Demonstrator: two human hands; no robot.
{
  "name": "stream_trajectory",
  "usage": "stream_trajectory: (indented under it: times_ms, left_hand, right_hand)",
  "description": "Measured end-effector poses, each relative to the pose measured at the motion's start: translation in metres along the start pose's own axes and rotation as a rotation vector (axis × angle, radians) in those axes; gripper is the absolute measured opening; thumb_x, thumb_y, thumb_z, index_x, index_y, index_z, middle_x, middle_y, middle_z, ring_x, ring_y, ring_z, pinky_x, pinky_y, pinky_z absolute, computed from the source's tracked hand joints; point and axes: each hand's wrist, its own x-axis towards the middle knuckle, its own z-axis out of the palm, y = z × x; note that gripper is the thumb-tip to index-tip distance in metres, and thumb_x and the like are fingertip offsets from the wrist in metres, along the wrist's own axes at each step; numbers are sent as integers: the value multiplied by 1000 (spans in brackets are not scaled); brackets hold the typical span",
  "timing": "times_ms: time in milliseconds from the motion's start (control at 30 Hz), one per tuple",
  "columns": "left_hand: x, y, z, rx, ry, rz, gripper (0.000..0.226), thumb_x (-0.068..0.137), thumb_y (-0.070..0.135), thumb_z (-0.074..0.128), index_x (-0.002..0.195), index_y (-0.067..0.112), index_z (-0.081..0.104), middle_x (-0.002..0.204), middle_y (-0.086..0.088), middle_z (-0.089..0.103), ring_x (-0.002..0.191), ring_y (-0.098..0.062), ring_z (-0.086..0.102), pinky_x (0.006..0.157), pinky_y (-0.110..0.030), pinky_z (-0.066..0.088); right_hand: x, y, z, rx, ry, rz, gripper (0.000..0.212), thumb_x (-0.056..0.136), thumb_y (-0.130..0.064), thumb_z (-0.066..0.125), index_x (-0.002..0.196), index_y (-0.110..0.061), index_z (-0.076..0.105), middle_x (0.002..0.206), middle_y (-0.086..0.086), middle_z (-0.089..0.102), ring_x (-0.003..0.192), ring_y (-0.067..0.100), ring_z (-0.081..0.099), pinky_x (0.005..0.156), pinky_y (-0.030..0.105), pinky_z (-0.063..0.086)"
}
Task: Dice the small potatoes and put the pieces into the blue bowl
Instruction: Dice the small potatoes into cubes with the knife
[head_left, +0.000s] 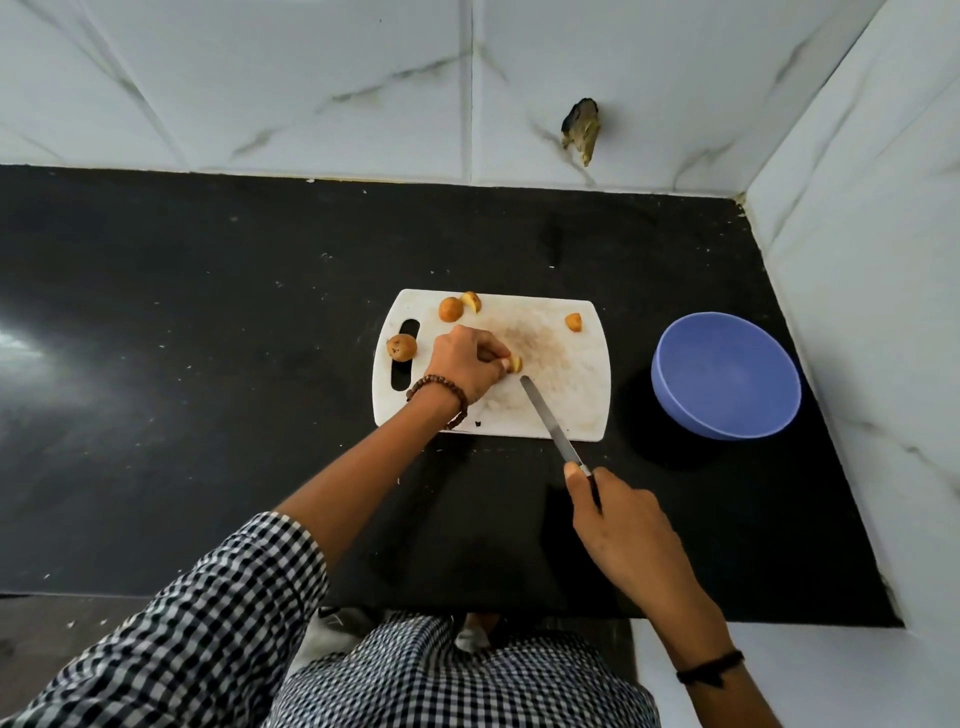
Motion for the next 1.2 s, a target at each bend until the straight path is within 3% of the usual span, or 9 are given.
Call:
stream_trajectory:
  times_ms: [200,367,467,533,633,800,967,1067,1200]
  left_hand:
    - [0,0,5,115,-5,36,21,82,0,66,102,8,67,97,-5,69,91,-14,65,85,-22,53]
    - [-1,-1,10,201,34,32,42,80,0,68,120,8,59,102,-4,64,93,-14,61,80,-19,49]
    - [0,0,11,231,34,9,44,82,0,65,125,8,57,105,-5,63,94,-15,61,84,-21,50]
    - [1,0,11,259,31,9,42,85,-1,60,126,8,57,108,-6,64,98,-18,61,89,-25,51]
    - [3,2,9,320,8,55,30,87,0,58,114,11,66,109,-8,65,99,-20,62,90,-27,51]
    - [6,7,10,322,-19,102,17,87,4,60,96,10,73,101,-7,69,93,-20,64,89,-29,53]
    - [14,19,21,219,-42,59,18,89,9,61,104,9,71,103,-8,70,97,-18,64,88,-25,52]
    - [23,37,31,122,-58,56,20,88,7,62,105,9,71,103,-7,71,99,-17,64,91,-27,52]
    - [35,58,51,40,-108,27,28,89,8,62,116,11,67,108,-7,69,102,-18,64,92,-30,53]
  right_hand:
    - [11,-7,-12,172,67,-56,42,97,-57,52,80,-18,54,73,1,60,67,13,60,58,26,43]
    - [55,-37,-13,187,158,-115,24,94,-36,68,96,-17,53,84,-4,60,74,9,60,58,19,43]
    - [87,-54,-11,217,250,-146,20,95,-22,66,111,-15,54,95,-2,63,87,13,65,67,18,50]
    - [101,-64,-9,228,273,-160,25,94,-18,66,116,-14,53,101,0,65,94,15,65,79,24,54]
    - [113,-76,-3,180,291,-169,34,93,-16,68,121,-13,50,109,4,65,100,18,65,87,31,56]
    - [121,-81,3,167,336,-173,33,94,-15,68,122,-11,50,110,8,66,101,23,67,87,33,57]
    - [126,-75,-12,185,359,-160,45,97,-15,64,136,-6,45,111,7,65,98,18,65,88,29,55]
    - [131,-65,-29,212,415,-128,33,96,-13,65,125,-8,51,113,7,64,94,15,62,80,21,48]
    - [140,-53,-48,165,469,-58,29,97,-14,64,122,-7,50,110,12,66,96,22,66,75,24,45]
